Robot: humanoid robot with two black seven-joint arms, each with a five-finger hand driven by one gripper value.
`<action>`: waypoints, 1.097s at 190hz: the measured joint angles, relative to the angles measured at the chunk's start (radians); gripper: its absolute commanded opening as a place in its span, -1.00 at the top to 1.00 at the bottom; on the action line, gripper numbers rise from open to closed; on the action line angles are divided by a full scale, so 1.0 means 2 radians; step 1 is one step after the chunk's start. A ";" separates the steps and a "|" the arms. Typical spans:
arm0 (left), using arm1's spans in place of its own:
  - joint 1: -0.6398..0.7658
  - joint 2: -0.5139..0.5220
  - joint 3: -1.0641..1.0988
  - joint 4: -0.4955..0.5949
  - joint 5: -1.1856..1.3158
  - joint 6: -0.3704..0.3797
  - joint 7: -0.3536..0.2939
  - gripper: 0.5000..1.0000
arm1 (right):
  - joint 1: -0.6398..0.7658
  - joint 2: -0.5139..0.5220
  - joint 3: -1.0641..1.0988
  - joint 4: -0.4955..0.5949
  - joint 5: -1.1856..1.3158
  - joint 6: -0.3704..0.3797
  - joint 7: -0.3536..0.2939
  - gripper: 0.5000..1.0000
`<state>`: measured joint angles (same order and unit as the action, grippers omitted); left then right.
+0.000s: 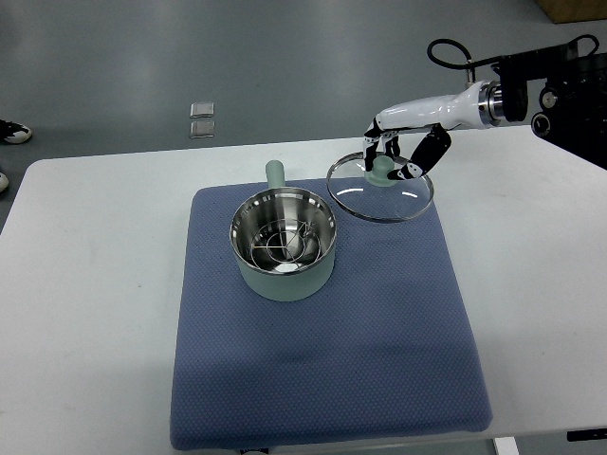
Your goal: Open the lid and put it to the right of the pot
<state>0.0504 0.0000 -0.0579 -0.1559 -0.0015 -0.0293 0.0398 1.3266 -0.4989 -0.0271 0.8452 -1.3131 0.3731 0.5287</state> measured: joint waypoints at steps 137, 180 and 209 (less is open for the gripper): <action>0.000 0.000 0.001 -0.001 0.000 0.000 0.001 -1.00 | -0.096 -0.006 0.022 0.000 0.026 -0.041 0.008 -0.71; 0.000 0.000 0.001 -0.001 0.000 0.000 0.001 -1.00 | -0.109 -0.003 0.072 -0.024 0.154 -0.018 -0.006 -0.72; 0.000 0.000 0.001 -0.001 0.000 0.000 0.001 -1.00 | -0.126 0.020 0.105 -0.065 0.358 0.008 -0.074 -0.72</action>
<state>0.0495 0.0000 -0.0567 -0.1581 -0.0015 -0.0289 0.0416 1.0740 -0.4596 0.1827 0.7148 -0.5964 0.3901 0.3814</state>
